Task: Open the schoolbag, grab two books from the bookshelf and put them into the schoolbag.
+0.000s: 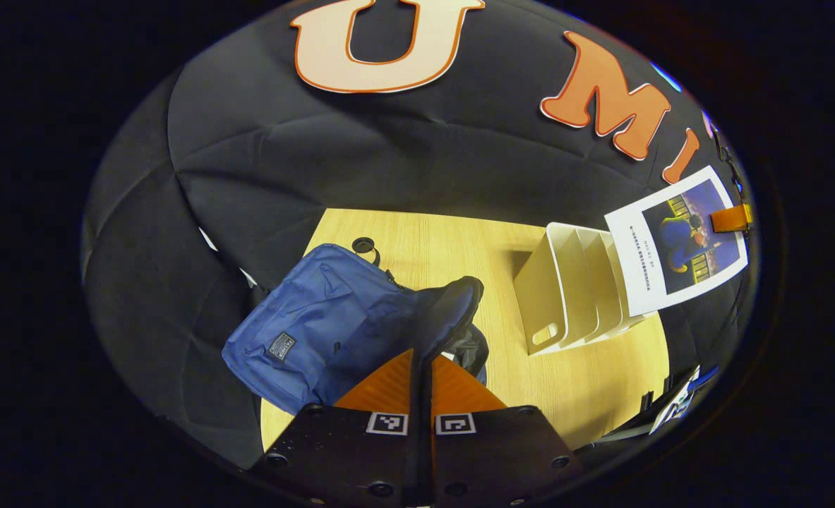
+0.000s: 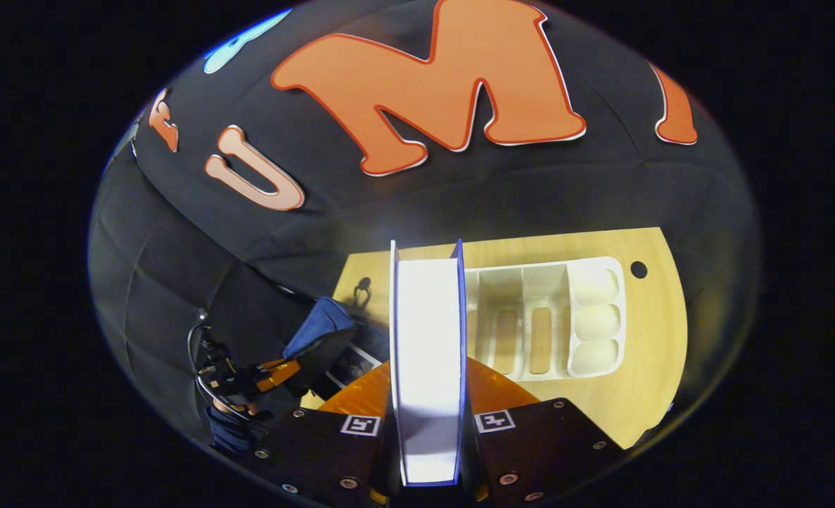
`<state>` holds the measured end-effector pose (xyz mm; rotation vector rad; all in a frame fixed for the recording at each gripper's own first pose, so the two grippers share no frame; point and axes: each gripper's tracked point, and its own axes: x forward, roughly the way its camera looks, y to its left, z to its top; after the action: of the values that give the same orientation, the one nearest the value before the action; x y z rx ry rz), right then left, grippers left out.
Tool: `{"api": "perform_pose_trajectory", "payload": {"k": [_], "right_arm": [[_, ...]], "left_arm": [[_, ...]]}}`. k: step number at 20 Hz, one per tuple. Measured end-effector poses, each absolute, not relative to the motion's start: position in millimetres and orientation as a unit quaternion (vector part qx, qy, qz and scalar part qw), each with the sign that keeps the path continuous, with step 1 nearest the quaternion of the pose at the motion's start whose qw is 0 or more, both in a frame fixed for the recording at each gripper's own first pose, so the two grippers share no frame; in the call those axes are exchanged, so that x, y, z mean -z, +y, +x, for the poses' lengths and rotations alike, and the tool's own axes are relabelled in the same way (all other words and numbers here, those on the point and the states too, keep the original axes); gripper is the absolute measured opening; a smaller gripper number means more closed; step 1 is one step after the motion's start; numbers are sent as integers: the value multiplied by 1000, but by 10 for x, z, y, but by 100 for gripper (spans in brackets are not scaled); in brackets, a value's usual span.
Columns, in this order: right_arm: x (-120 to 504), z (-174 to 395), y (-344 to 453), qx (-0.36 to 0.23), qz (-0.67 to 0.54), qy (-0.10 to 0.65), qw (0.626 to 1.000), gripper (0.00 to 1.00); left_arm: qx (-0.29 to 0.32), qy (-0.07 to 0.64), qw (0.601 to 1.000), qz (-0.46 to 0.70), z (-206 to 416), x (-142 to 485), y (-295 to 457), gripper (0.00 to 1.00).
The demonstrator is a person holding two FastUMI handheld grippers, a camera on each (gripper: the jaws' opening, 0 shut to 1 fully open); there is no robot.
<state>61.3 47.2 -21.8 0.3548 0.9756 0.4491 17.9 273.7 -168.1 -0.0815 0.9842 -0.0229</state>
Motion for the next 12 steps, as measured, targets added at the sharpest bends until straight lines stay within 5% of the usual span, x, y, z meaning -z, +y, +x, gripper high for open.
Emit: {"api": "perform_pose_trajectory", "payload": {"k": [12], "right_arm": [[1232, -278, 1752, -274, 308, 520, 748, 33]], "left_arm": [[-8, 466, 884, -31, 351, 1427, 3056, 0]]}}
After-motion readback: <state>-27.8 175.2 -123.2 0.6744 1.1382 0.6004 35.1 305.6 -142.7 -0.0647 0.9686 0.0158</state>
